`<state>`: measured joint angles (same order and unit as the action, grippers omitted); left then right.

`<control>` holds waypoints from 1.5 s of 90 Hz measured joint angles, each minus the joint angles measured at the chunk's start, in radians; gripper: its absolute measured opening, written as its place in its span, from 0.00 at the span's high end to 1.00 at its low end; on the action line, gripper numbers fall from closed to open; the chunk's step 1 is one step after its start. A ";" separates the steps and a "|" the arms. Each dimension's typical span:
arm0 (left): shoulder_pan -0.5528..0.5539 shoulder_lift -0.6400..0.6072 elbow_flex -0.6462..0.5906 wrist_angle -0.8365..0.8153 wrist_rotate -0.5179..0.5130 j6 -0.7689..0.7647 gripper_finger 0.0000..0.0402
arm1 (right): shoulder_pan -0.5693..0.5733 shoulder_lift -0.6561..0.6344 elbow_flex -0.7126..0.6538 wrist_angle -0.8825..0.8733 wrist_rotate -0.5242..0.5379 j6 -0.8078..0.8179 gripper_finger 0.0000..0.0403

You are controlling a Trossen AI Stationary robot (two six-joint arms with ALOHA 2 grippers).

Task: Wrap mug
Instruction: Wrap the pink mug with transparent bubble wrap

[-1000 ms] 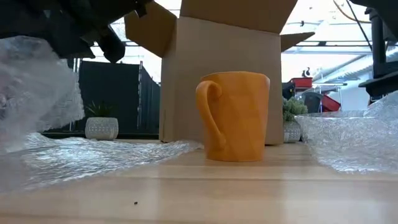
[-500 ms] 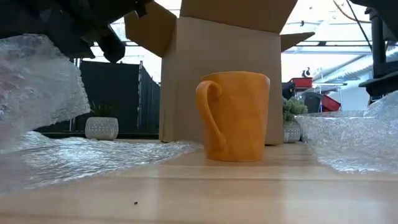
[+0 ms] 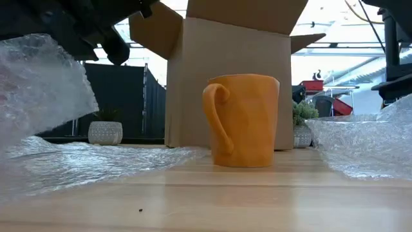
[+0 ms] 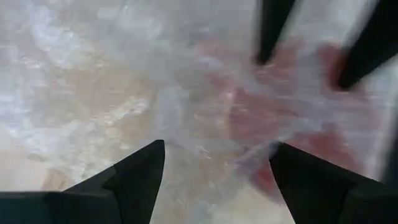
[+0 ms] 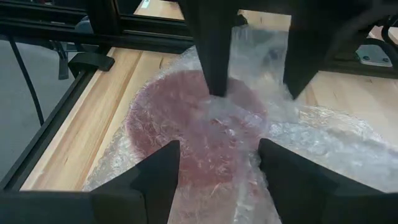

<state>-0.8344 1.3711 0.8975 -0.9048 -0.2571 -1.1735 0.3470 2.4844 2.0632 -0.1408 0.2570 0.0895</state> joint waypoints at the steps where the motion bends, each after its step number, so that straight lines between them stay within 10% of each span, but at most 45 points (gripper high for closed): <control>1: 0.002 0.008 0.000 0.003 -0.001 0.000 0.32 | 0.000 0.000 0.000 0.000 0.000 0.000 0.49; 53: 0.080 0.214 0.003 0.173 -0.021 0.205 0.35 | 0.001 0.000 0.000 -0.003 0.002 0.003 0.49; 84: 0.084 0.224 -0.007 0.204 0.001 0.292 0.94 | 0.001 -0.001 -0.001 -0.005 0.003 0.011 0.49; 110: 0.090 0.225 -0.006 0.208 0.005 0.298 0.92 | 0.000 -0.002 0.000 -0.009 0.002 0.008 0.49; 135: 0.096 0.203 -0.008 0.202 0.021 0.307 0.48 | 0.000 -0.002 0.000 -0.014 -0.002 0.004 0.49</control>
<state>-0.7383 1.5738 0.8894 -0.7025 -0.2363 -0.8661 0.3470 2.4828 2.0628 -0.1552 0.2550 0.0930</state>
